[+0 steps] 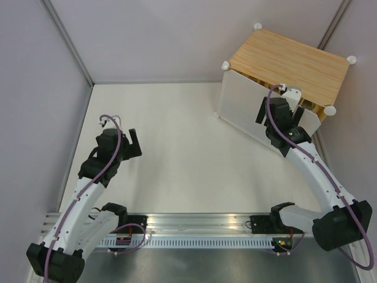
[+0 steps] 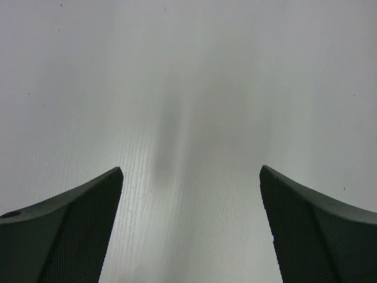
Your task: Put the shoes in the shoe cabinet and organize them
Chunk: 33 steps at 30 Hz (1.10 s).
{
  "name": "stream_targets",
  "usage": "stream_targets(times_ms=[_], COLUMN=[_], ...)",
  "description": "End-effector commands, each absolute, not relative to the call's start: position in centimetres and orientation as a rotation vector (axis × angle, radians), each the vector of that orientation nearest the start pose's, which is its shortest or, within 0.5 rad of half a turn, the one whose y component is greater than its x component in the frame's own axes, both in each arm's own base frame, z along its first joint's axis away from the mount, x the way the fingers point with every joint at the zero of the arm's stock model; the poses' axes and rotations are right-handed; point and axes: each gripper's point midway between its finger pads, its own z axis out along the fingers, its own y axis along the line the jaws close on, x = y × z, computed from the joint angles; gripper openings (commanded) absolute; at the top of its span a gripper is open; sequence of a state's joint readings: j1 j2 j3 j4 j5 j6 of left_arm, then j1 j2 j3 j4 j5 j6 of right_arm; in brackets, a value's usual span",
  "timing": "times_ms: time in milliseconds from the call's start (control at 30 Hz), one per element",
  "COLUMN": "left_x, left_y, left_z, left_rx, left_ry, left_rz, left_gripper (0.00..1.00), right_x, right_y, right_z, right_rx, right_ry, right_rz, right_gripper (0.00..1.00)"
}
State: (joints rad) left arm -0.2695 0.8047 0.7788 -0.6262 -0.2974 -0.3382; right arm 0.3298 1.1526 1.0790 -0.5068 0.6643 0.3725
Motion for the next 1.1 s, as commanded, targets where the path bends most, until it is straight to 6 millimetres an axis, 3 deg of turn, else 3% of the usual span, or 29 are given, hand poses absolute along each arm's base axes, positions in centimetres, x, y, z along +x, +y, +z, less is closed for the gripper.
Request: stream_targets(times_ms=[0,167,333,500,633,800,967,1067], left_x=[26.0,25.9,25.9,25.8,25.6,25.4,25.3,25.3], left_y=[-2.7,-2.6,-2.6,-2.5,-2.5,-2.3,-2.4,-2.4], left_z=[18.5,18.7,18.8,19.2,19.5,19.6,19.9,20.1], left_rx=[-0.219,-0.224,-0.228,-0.230,-0.231,-0.234,-0.235,-0.237], left_ry=[2.136,2.127,2.120,2.104,2.087,2.079,2.071,2.064], left_rz=[0.007,0.008,0.005,0.004,-0.005,-0.003,-0.011,-0.016], left_gripper=[1.00,1.00,1.00,1.00,1.00,1.00,1.00,1.00], right_x=[36.6,36.8,36.0,36.6,38.6,39.1,37.9,35.8], right_y=[0.6,-1.6,-4.7,-7.0,-6.1,-6.3,-5.8,-4.9], right_z=[25.5,25.7,27.4,29.1,30.0,31.7,32.1,33.9], right_rx=[0.462,0.530,0.640,0.713,0.603,0.547,0.514,0.489], right_ry=[1.894,1.852,1.733,1.622,1.602,1.564,1.614,1.596], right_rz=[-0.175,-0.206,-0.286,-0.284,-0.129,-0.107,-0.094,-0.040], right_gripper=[0.96,0.96,0.98,0.98,0.98,0.98,0.98,0.98])
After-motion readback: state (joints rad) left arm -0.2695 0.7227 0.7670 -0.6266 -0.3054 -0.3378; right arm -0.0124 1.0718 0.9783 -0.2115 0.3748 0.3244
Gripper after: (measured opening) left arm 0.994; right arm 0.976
